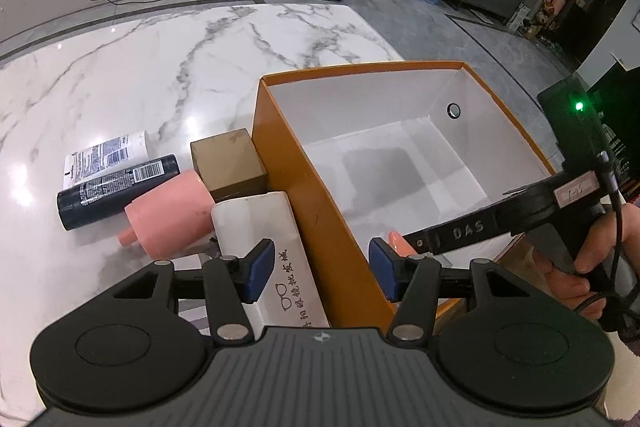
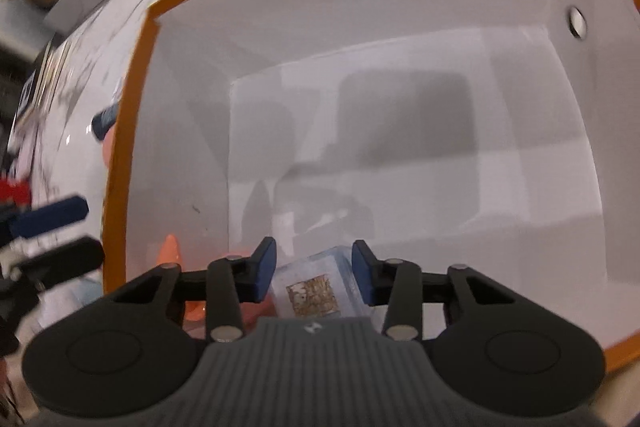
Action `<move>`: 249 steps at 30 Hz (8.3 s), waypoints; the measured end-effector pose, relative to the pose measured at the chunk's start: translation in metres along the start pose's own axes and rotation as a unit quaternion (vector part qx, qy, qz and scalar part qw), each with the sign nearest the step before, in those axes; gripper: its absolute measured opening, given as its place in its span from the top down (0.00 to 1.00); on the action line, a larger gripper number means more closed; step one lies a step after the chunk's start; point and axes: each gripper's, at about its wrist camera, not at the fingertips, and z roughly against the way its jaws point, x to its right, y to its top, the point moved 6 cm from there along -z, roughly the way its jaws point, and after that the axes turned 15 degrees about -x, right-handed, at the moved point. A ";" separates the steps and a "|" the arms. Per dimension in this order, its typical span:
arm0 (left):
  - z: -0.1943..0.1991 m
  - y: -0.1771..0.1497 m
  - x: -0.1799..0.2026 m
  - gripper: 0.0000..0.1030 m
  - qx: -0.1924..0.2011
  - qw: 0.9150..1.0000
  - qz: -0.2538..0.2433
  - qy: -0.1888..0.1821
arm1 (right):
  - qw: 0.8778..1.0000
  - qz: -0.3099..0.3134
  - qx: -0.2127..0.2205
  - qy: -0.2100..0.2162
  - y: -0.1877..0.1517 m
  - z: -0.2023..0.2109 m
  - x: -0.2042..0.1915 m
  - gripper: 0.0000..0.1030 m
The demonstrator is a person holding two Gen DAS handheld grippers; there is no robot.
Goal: Organize rigid objects
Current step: 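Lower the cube box into the orange box with the right tool while the left releases the bottle, then grasp the plaid case with the left tool, then lift the plaid case with the left tool while the right tool grasps the white tube, then lift the white tube with the right tool while the left tool holds the plaid case, then lower the white tube into the orange box with the right tool while the left carries the case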
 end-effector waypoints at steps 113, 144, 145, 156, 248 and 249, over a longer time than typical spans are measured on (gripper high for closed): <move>0.018 -0.085 -0.128 0.81 0.038 0.985 0.166 -0.003 | 0.846 0.284 0.166 -0.420 -0.076 -0.090 -0.204 0.25; 0.015 -0.092 -0.127 0.81 0.034 0.987 0.155 -0.001 | 0.937 0.215 0.165 -0.222 -0.094 -0.040 -0.179 0.70; 0.015 -0.092 -0.126 0.81 0.033 0.987 0.154 -0.002 | 0.941 0.212 0.165 -0.205 -0.094 -0.036 -0.180 0.70; 0.011 -0.091 -0.126 0.80 0.006 0.990 0.143 0.003 | 0.952 0.194 0.139 -0.193 -0.078 -0.037 -0.187 0.69; -0.013 0.104 0.023 0.81 0.002 0.997 -0.061 0.052 | 0.664 0.663 0.093 -0.332 0.025 -0.017 -0.048 0.71; -0.014 0.105 0.023 0.81 0.002 0.997 -0.062 0.052 | 0.675 0.657 0.091 -0.323 0.027 -0.014 -0.048 0.69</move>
